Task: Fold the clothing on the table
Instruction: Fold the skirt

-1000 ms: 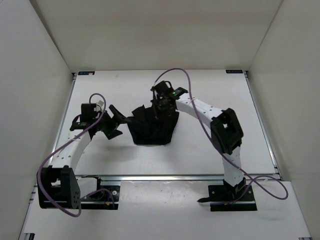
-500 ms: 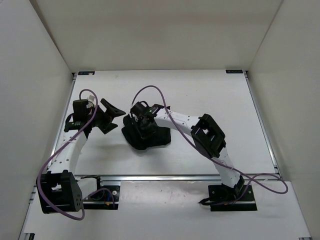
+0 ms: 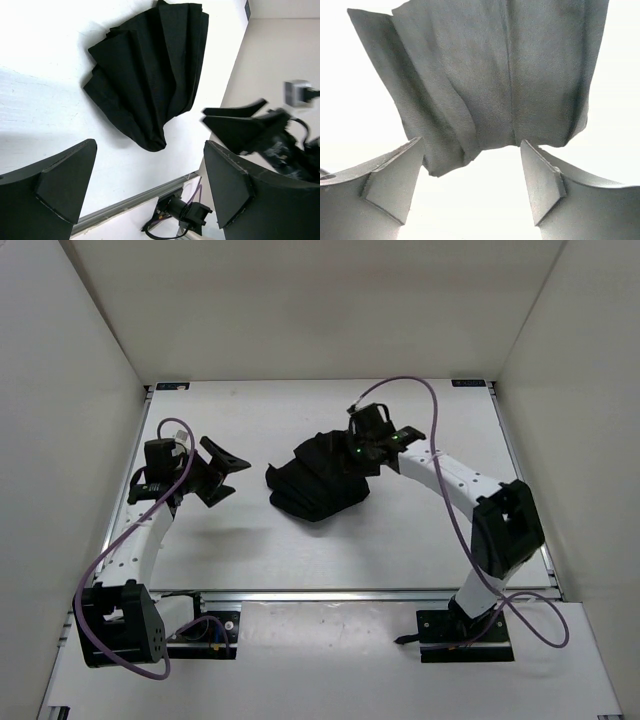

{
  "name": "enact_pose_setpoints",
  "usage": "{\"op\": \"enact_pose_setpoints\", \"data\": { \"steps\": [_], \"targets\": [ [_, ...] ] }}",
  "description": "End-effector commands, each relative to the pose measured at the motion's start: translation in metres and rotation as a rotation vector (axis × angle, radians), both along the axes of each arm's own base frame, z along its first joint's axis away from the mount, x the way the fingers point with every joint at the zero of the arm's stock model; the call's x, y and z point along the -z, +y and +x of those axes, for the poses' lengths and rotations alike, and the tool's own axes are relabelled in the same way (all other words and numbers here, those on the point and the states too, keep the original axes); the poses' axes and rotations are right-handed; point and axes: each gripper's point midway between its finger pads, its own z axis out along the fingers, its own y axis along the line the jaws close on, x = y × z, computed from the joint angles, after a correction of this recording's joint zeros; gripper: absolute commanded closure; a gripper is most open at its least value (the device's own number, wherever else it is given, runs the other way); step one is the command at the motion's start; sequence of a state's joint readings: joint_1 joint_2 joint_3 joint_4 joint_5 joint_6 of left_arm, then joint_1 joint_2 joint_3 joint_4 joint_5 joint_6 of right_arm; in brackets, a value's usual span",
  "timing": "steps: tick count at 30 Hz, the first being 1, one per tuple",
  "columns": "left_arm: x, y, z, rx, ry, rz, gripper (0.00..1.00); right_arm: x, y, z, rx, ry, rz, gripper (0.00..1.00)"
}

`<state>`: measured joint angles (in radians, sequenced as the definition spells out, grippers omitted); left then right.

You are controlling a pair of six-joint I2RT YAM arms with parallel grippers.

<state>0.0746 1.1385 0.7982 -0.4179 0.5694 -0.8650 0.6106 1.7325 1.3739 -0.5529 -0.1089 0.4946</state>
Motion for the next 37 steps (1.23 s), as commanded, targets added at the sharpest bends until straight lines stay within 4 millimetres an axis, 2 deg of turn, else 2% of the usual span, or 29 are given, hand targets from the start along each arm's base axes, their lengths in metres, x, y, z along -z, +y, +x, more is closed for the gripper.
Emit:
{"op": "enact_pose_setpoints", "data": {
  "steps": [1, 2, 6, 10, 11, 15, 16, 19, 23, 28, 36, 37],
  "targets": [
    [-0.008, -0.003, -0.001, 0.025, -0.043, 0.004, 0.01, -0.029, 0.004, 0.001, 0.014, -0.023, 0.130, 0.27],
    [-0.002, -0.005, -0.005, 0.034, -0.018, 0.004, 0.01, -0.033, -0.003, 0.000, 0.036, -0.021, 0.132, 0.31],
    [0.008, -0.009, -0.012, 0.077, 0.023, 0.041, 0.01, -0.040, -0.033, 0.003, 0.070, -0.072, 0.039, 0.32],
    [0.018, -0.001, -0.013, 0.104, 0.053, 0.134, 0.02, -0.033, -0.068, 0.008, 0.113, -0.074, -0.098, 0.33],
    [0.023, -0.002, -0.018, 0.129, 0.076, 0.165, 0.01, -0.030, -0.083, 0.011, 0.128, -0.086, -0.157, 0.34],
    [0.037, 0.006, -0.023, 0.165, 0.137, 0.248, 0.02, -0.027, -0.109, 0.014, 0.155, -0.064, -0.223, 0.32],
    [0.040, 0.005, -0.025, 0.172, 0.151, 0.245, 0.02, -0.024, -0.111, 0.011, 0.153, -0.047, -0.225, 0.31],
    [0.049, 0.005, -0.029, 0.178, 0.163, 0.241, 0.01, -0.032, -0.114, 0.013, 0.151, -0.074, -0.189, 0.31],
    [0.050, 0.003, -0.030, 0.184, 0.166, 0.234, 0.01, -0.035, -0.119, 0.015, 0.163, -0.085, -0.160, 0.30],
    [0.051, 0.005, -0.030, 0.181, 0.171, 0.239, 0.01, -0.037, -0.114, 0.015, 0.149, -0.092, -0.157, 0.30],
    [0.051, 0.002, -0.030, 0.180, 0.168, 0.230, 0.01, -0.030, -0.117, 0.013, 0.123, -0.081, -0.201, 0.33],
    [0.052, -0.006, -0.034, 0.210, 0.167, 0.229, 0.02, -0.029, -0.119, 0.012, 0.125, -0.084, -0.230, 0.32]
  ]
}}
